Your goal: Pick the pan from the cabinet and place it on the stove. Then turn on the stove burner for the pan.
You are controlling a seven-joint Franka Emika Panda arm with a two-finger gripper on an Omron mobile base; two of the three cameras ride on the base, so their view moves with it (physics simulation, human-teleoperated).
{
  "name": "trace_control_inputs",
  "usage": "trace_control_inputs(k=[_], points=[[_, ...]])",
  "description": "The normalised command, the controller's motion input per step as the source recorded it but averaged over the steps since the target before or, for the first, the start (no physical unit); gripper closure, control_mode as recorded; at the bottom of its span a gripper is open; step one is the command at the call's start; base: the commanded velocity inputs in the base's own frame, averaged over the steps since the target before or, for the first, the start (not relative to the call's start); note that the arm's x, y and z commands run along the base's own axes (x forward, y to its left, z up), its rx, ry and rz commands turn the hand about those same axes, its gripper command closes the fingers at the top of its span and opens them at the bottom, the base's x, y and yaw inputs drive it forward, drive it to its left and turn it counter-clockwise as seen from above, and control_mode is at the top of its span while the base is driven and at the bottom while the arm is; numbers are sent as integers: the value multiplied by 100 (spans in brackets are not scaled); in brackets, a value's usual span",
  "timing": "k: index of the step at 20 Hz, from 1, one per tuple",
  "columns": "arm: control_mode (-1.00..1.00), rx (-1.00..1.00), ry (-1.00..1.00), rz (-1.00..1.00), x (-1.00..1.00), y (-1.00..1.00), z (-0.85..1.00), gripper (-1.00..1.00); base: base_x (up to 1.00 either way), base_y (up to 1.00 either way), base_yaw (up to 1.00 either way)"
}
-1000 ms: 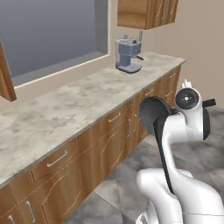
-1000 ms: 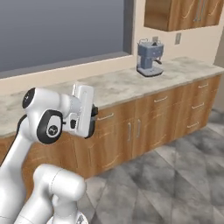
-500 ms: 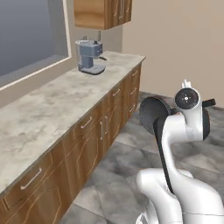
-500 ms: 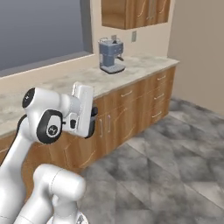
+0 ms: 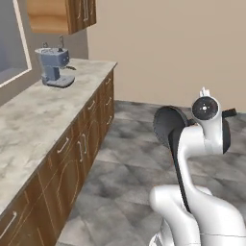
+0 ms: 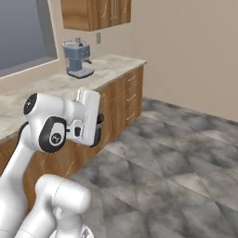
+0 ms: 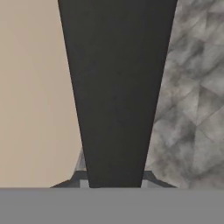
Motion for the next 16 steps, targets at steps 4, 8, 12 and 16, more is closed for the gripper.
trace_control_inputs(k=[4,8,12,16], points=[[100,0,0,0,0,0,0,100,1,-7,-42],[100,0,0,0,0,0,0,100,0,-5,-43],[100,0,0,0,0,0,0,100,0,-5,-43],[100,0,0,0,0,0,0,100,0,-2,-44]])
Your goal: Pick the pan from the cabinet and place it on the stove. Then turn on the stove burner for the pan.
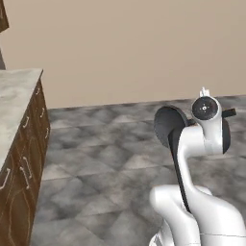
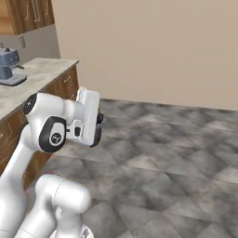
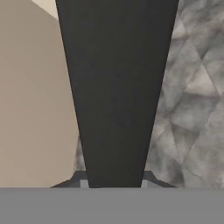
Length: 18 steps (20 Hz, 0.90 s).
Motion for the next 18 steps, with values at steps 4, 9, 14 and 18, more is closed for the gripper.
trace_control_inputs(k=[4,9,14,18], points=[[100,0,0,0,0,0,0,100,0,-1,-44],[100,0,0,0,0,0,0,100,0,-1,-43],[100,0,0,0,0,0,0,100,0,0,-43],[100,0,0,0,0,0,0,100,0,0,-43]])
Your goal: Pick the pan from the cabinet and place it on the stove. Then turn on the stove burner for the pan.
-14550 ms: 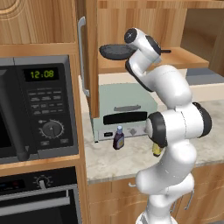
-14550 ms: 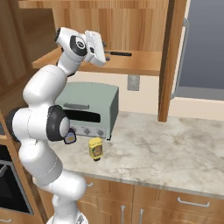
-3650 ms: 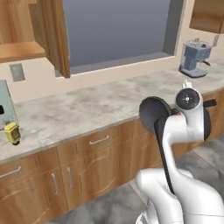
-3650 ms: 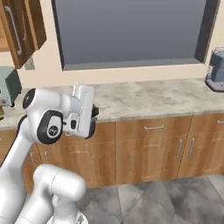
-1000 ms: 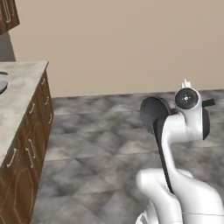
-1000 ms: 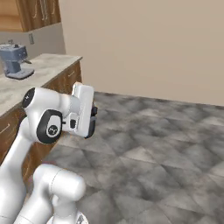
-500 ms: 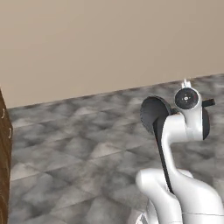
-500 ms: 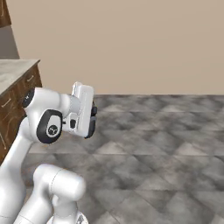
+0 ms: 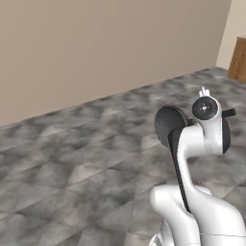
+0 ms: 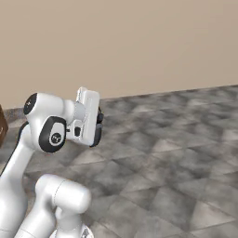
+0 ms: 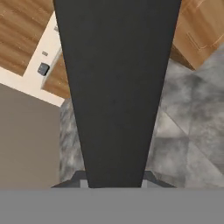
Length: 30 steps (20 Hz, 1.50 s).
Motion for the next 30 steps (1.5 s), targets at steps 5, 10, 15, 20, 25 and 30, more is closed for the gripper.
trace_control_inputs(k=[5,10,15,20,25,30], points=[[100,0,0,0,0,0,0,100,0,0,-43],[100,0,0,0,0,0,0,100,0,-1,-43],[100,0,0,0,0,0,0,100,0,-1,-43],[100,0,0,0,0,0,0,100,1,-1,-42],[100,0,0,0,0,0,0,100,1,0,-42],[100,0,0,0,0,0,0,100,2,-4,-42]])
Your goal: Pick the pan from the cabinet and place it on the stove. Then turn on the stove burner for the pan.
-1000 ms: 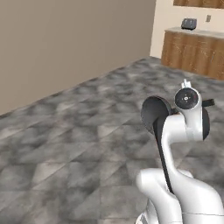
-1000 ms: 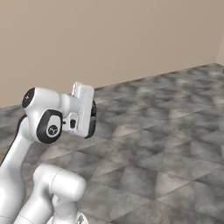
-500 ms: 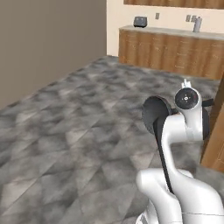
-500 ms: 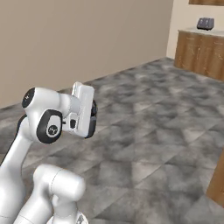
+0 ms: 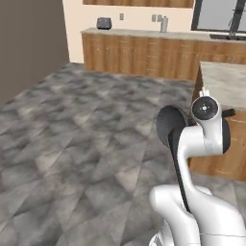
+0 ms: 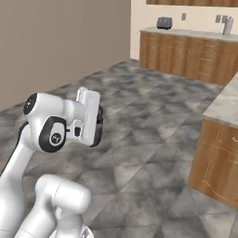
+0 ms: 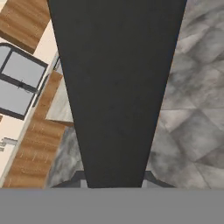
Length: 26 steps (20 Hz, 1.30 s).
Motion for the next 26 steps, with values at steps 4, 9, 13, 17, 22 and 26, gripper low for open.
trace_control_inputs(k=[4,9,13,17,22,26], points=[[100,0,0,0,0,0,0,100,4,-2,-42],[100,0,0,0,0,0,0,100,8,-3,-42],[100,0,0,0,0,0,0,100,17,-2,-41],[100,0,0,0,0,0,0,100,38,-22,-33],[100,0,0,0,0,0,0,100,52,-56,-16],[100,0,0,0,0,0,0,100,47,-78,-9]])
